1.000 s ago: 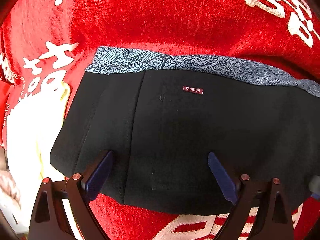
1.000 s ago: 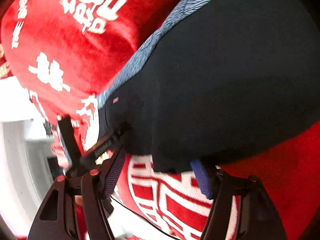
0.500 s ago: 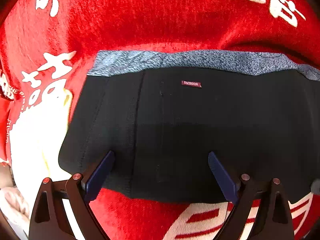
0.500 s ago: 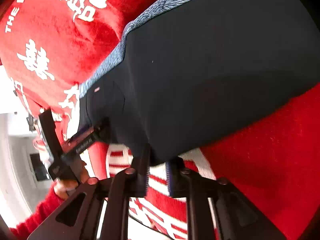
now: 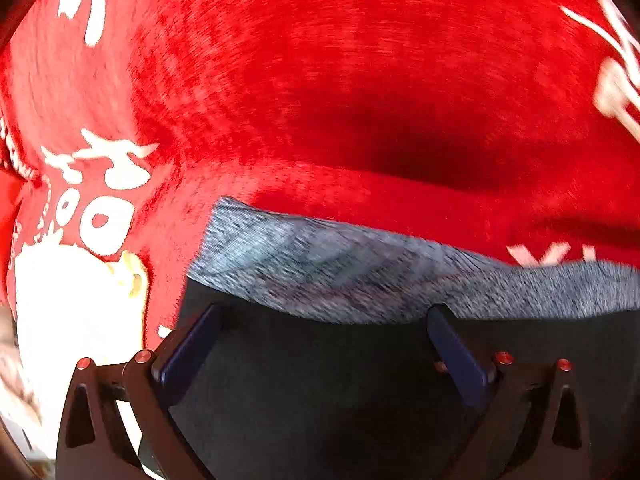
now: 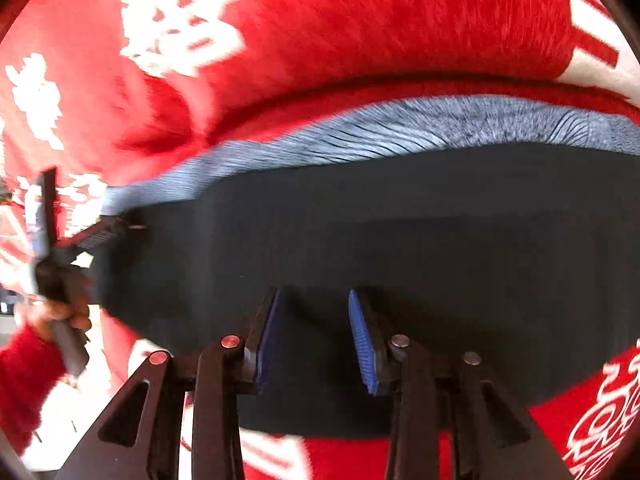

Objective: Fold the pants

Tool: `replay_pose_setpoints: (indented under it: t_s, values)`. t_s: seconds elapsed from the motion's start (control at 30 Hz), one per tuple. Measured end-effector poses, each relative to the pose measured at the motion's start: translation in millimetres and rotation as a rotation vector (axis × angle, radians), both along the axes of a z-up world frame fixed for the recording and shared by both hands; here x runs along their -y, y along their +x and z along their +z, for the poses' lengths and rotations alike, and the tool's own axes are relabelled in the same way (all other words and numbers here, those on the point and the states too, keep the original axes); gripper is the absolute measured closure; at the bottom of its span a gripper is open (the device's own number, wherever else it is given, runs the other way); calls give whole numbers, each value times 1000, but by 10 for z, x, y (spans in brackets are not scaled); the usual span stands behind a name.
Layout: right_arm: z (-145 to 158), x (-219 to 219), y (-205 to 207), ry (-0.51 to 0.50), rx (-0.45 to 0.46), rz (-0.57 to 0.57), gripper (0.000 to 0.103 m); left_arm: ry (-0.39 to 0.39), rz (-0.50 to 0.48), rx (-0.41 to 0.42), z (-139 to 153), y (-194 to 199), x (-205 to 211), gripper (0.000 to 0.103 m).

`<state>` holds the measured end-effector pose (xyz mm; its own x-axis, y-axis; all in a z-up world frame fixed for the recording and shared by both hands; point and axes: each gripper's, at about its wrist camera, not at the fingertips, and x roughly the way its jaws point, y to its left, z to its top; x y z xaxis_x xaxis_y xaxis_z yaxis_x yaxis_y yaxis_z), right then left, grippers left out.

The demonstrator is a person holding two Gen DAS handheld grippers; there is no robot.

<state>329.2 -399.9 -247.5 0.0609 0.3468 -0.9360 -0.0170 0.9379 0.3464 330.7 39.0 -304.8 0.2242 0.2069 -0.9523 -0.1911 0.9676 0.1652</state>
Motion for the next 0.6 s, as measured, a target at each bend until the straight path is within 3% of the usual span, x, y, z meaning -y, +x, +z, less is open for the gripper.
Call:
replay_pose_setpoints:
  t_s: [0.17, 0.27, 0.33, 0.6]
  values:
    - [76, 338, 145, -78, 3, -105, 64, 48, 7, -21, 106, -16, -96, 0]
    - [241, 549, 12, -68, -12, -151, 51, 20, -15, -34, 256, -169, 33, 0]
    - [350, 632, -149, -73, -15, -143, 43, -7, -58, -42, 349, -295, 215, 0]
    - [467, 1159, -743, -49, -85, -204, 41, -78, -265, -21, 586, -771, 1568, 0]
